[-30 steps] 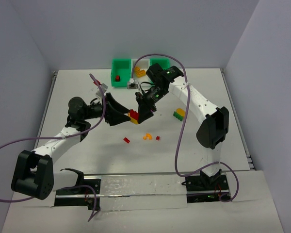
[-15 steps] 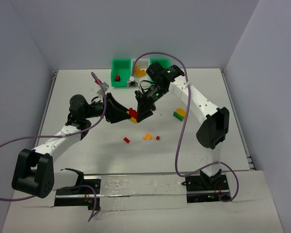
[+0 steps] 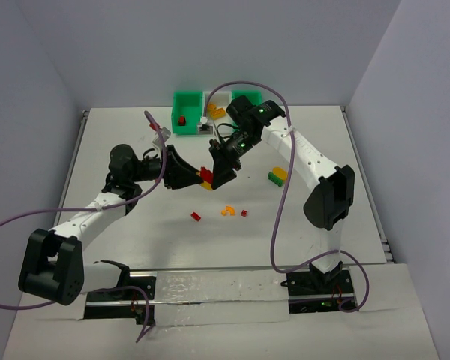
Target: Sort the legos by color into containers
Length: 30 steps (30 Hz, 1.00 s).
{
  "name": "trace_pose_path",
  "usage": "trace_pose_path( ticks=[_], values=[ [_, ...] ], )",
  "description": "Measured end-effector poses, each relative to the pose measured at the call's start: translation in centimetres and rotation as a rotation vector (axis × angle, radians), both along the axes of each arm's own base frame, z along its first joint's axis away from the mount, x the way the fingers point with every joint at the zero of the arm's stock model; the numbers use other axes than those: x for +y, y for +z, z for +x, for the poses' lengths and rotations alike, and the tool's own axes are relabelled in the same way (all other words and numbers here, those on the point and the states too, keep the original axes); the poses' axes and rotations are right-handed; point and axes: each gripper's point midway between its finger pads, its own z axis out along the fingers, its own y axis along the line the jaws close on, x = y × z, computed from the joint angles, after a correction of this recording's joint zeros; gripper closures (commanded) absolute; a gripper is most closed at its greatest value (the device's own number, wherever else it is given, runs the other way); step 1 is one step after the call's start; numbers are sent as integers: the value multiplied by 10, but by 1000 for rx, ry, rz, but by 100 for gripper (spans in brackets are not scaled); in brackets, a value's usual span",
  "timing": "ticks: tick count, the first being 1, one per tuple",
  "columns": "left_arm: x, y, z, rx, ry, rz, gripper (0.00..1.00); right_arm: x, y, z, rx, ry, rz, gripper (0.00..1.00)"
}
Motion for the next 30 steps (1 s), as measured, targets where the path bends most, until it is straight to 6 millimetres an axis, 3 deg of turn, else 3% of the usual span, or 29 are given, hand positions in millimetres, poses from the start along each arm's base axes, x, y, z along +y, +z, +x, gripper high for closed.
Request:
trace_pose_path(
  ticks=[17, 19, 27, 30],
  values=[
    [-6, -4, -6, 15, -29, 16, 100, 4, 3, 2, 43, -43, -11, 43],
    [-6, -4, -6, 17, -30, 17, 100, 5, 3, 3, 40, -47, -8, 48],
    [-6, -6, -7, 33, -37, 21, 100, 5, 3, 4, 14, -28, 9, 94],
    [-6, -8, -7, 34, -37, 29, 100, 5, 3, 5, 10, -27, 10, 100]
  ],
)
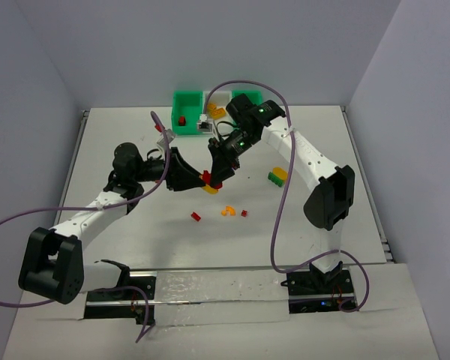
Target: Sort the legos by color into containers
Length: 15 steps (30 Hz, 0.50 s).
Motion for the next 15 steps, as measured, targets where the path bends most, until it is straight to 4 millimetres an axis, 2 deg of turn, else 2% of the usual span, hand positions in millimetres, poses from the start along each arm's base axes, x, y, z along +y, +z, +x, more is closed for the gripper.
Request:
trace_pose_path(
  ticks=[5, 8, 11, 15],
  values=[
    [2, -5, 3, -9, 10, 24, 100, -3, -1, 5, -9, -14, -2, 100],
    [9, -13, 4, -14, 26, 55, 100, -7, 3, 17, -11, -49, 5, 100],
    [22, -30, 8, 19, 61, 105, 100, -23, 20, 51, -49, -146, 37, 100],
    [33, -52, 14, 31, 99, 168, 100, -55, 39, 100, -110, -298, 74, 100]
  ],
)
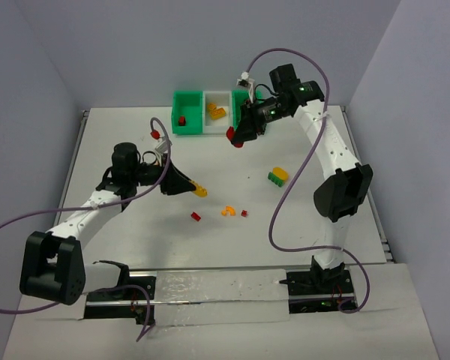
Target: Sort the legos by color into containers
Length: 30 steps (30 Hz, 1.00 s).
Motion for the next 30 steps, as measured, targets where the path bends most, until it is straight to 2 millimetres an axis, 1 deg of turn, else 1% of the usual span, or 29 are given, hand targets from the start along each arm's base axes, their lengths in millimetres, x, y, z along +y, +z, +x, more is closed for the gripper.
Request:
trace_pose_path(
  ticks=[1, 2, 4, 5, 6, 7, 10, 12, 14, 15, 17, 18, 21, 23, 24, 26, 30],
  values=[
    [0, -3, 4, -5, 11, 14, 100, -7, 0, 9, -5, -33, -2, 100],
    [1, -7, 12, -8, 32, 33, 100, -13, -2, 19, -7, -72, -6, 100],
    [-1, -7, 42, -42, 100, 75, 100, -22, -14, 36, -4, -146, -18, 100],
    [-1, -6, 64, -67, 146, 101, 100, -28, -24, 41, 11, -188, -39, 100],
    [-1, -1, 88, -107, 194, 122, 100, -34, -35, 43, 31, -226, -63, 100],
    [-3, 3, 116, -139, 242, 144, 100, -40, -46, 45, 49, -267, -90, 100],
    [-7, 19, 193, -251, 373, 182, 100, -51, -66, 48, 65, -348, -142, 100],
    [-10, 23, 239, -312, 459, 200, 100, -58, -72, 47, 60, -393, -169, 100],
    [-13, 23, 276, -361, 528, 214, 100, -64, -71, 46, 36, -426, -183, 100],
    [-16, 19, 292, -379, 558, 224, 100, -66, -68, 45, 23, -439, -187, 100],
    [-21, 9, 316, -402, 603, 245, 100, -71, -61, 43, -7, -463, -191, 100],
    [-24, 0, 325, -402, 612, 261, 100, -73, -56, 42, -24, -473, -187, 100],
    [-36, -9, 359, -454, 650, 262, 100, -79, -44, 40, -72, -499, -182, 100],
    [-43, -18, 376, -474, 663, 262, 100, -82, -42, 38, -88, -511, -185, 100],
    [-45, -23, 382, -479, 668, 265, 95, -83, -43, 37, -89, -515, -189, 100],
    [-47, -34, 390, -481, 672, 274, 76, -85, -47, 37, -88, -524, -201, 100],
    [-48, -47, 400, -484, 687, 289, 45, -89, -54, 39, -82, -544, -225, 100]
  ],
)
